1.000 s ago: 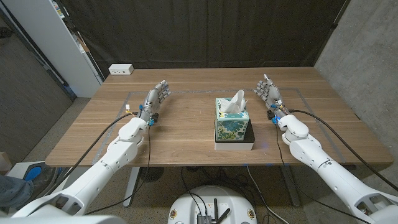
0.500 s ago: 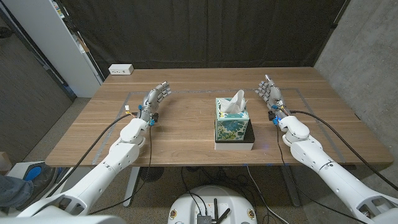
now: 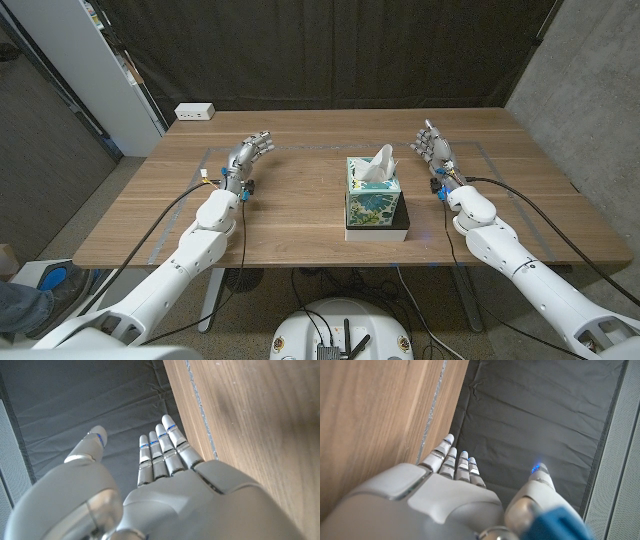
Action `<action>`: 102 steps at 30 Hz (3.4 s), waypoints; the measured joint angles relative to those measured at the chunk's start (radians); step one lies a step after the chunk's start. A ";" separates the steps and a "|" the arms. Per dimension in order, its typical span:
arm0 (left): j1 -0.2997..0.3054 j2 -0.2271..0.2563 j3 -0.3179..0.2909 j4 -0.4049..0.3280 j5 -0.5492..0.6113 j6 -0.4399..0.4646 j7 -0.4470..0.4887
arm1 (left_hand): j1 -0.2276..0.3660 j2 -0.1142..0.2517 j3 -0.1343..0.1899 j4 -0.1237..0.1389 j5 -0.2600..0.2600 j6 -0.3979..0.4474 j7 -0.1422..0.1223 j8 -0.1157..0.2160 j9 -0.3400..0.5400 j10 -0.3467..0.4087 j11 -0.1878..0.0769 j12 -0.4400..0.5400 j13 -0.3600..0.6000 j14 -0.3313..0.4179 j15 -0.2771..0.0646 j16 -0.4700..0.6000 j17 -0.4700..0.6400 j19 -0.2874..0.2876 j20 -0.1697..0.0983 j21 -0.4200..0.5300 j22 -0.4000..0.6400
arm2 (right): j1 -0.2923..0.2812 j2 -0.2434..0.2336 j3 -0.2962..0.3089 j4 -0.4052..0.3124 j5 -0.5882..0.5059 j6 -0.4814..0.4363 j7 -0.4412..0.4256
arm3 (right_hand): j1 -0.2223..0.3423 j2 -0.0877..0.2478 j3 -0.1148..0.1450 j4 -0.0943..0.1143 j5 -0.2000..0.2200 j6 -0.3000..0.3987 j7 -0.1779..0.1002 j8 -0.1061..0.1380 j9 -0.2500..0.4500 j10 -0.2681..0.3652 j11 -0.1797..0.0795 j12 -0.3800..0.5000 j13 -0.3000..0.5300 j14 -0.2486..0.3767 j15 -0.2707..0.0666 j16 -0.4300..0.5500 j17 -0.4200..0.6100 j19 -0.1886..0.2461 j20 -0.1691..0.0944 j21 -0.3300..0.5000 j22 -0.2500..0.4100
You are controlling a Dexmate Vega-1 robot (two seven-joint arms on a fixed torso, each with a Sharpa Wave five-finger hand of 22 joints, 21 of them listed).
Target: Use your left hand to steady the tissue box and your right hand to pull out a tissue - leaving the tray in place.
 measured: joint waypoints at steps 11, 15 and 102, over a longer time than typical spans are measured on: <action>-0.012 0.002 0.017 0.019 0.131 -0.016 0.111 | 0.008 -0.008 -0.008 -0.001 0.000 0.000 0.000 0.000 0.001 -0.006 0.002 0.000 0.005 0.000 0.000 0.005 0.009 0.000 0.000 0.004 0.000 | -0.002 -0.008 -0.005 -0.020 -0.019 -0.009 -0.015 | 0.000 0.000 0.000 0.000 0.000 0.012 0.002 0.007 0.000 0.005 -0.006 0.000 -0.006 0.010 -0.003 0.007 0.000 0.018 -0.004 0.000 0.000; -0.012 0.008 0.023 0.010 0.188 -0.005 0.164 | 0.010 -0.010 -0.008 -0.001 0.000 0.000 0.000 0.000 0.001 -0.008 0.000 -0.005 0.005 0.000 0.000 0.005 0.009 0.000 0.000 0.004 0.000 | -0.002 -0.010 -0.005 -0.021 -0.023 -0.009 -0.014 | 0.000 0.000 0.003 -0.003 0.000 0.012 0.002 0.008 0.000 0.009 -0.009 0.000 -0.006 0.010 -0.003 0.007 -0.001 0.018 -0.004 0.000 0.000; 0.249 0.251 0.077 -0.481 0.877 0.447 0.637 | 0.047 -0.047 -0.083 0.019 0.000 -0.006 -0.013 -0.035 -0.007 -0.036 -0.007 -0.041 0.002 -0.049 0.005 -0.015 -0.003 -0.067 0.006 -0.001 0.004 | -0.058 -0.008 0.011 -0.041 -0.088 0.089 -0.054 | 0.009 0.009 0.005 -0.019 0.000 0.016 -0.002 0.008 0.000 0.014 -0.003 0.000 -0.024 0.003 -0.011 0.007 -0.019 -0.004 -0.004 -0.007 0.005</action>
